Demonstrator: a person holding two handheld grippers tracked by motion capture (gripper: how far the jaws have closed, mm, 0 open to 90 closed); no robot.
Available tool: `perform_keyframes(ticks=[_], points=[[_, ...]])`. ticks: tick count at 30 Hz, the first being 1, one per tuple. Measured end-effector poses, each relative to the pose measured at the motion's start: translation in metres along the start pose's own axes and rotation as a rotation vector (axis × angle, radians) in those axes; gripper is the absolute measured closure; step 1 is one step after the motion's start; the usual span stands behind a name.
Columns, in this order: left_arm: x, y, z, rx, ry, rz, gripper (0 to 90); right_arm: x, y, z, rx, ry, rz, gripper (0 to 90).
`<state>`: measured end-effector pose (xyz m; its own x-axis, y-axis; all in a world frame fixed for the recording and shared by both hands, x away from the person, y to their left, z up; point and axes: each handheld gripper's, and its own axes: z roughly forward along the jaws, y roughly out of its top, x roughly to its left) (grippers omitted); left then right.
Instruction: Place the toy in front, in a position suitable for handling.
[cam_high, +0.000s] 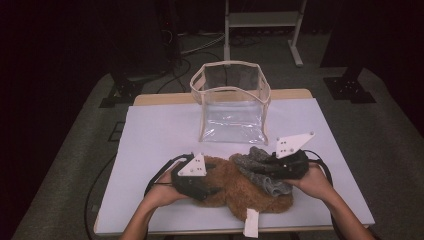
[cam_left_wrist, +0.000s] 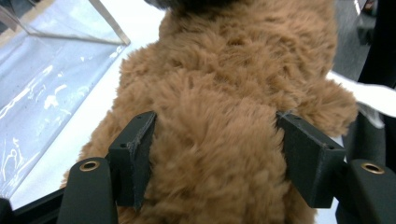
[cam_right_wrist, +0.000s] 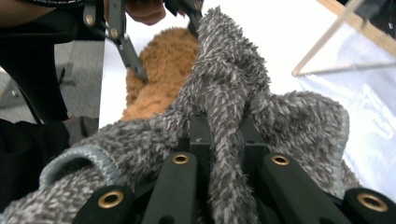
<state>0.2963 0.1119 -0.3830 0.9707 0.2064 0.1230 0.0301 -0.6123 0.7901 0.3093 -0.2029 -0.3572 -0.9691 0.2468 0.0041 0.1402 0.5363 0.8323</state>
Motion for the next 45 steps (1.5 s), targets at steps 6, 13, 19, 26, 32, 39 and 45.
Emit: perform_keyframes(ticks=[6,13,19,26,32,39,45], points=[[-0.008,0.011,0.013,0.002,-0.021,0.028,33.7,0.0,-0.013,-0.014,0.013,-0.019,0.044,80.0],[-0.008,0.008,0.012,0.007,-0.023,0.022,34.6,0.006,0.015,0.013,0.078,-0.03,-0.036,79.7],[-0.008,0.004,0.01,0.005,-0.021,0.024,35.1,0.001,0.016,0.016,0.07,-0.032,-0.029,79.6],[-0.009,0.004,0.008,0.005,-0.023,0.027,35.6,0.002,-0.012,-0.026,0.031,-0.11,0.022,79.6],[-0.009,0.005,0.008,0.01,-0.019,0.029,35.6,0.005,-0.03,-0.05,0.018,-0.129,0.072,79.6],[-0.011,0.007,0.006,0.021,-0.017,0.045,35.6,-0.004,-0.007,-0.02,0.011,-0.07,0.047,79.7],[-0.013,0.006,0.003,0.018,-0.017,0.056,35.2,-0.011,0.019,0.02,0.042,-0.014,0.015,79.6]])
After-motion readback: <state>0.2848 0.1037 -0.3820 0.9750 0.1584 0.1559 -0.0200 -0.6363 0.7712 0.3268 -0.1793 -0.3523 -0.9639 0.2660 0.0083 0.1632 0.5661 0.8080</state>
